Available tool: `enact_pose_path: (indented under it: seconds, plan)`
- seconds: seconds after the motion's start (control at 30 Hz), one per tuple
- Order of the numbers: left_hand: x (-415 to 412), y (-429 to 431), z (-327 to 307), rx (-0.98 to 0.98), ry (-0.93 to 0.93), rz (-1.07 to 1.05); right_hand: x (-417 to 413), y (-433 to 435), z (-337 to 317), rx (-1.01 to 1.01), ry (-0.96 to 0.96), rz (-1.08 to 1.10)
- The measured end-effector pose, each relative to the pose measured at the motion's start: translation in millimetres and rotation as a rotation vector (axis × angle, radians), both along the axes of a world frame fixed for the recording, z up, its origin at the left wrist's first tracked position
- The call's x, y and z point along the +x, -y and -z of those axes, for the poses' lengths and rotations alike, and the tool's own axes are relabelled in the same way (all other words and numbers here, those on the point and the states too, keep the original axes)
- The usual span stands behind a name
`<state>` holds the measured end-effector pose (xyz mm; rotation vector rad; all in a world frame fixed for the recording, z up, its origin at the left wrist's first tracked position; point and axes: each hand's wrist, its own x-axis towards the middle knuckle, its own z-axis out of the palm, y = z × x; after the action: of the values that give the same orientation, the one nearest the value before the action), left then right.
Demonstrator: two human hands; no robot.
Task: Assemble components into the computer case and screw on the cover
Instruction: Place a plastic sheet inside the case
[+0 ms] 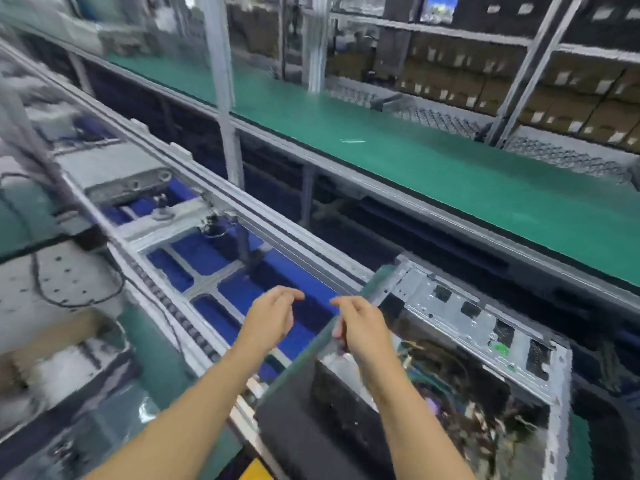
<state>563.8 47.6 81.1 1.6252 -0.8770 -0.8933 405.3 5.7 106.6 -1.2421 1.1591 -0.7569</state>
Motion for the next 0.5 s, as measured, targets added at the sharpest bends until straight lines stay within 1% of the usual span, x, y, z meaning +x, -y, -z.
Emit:
enact_pose_path:
  seconds: [0.07, 0.2, 0.23, 0.33, 0.37, 0.5]
  plan:
    - [47.0, -30.6, -11.4, -0.042, -0.010, -0.100, 55.3, -13.5, -4.8, 0.001, 0.014, -0.106]
    - [137.5, -94.6, -16.4, -0.090, 0.052, -0.266, 166.3, -53.9, -7.2, 0.057, 0.098, -0.276]
    - [157.7, -110.6, -15.5, -0.097, 0.035, -0.325, 191.9, -65.5, -6.3, 0.068, 0.114, -0.303]
    - [208.0, -159.5, -9.9, -0.121, -0.119, -0.502, 259.3, -100.2, 1.6, 0.110, 0.155, -0.371]
    - [221.7, -174.9, -5.2, -0.114, -0.145, -0.538, 277.6, -111.1, 6.3, 0.122, 0.159, -0.391]
    - [265.4, -232.3, 17.3, -0.049, -0.181, -0.660, 336.3, -151.5, 26.2, 0.134, 0.127, -0.477]
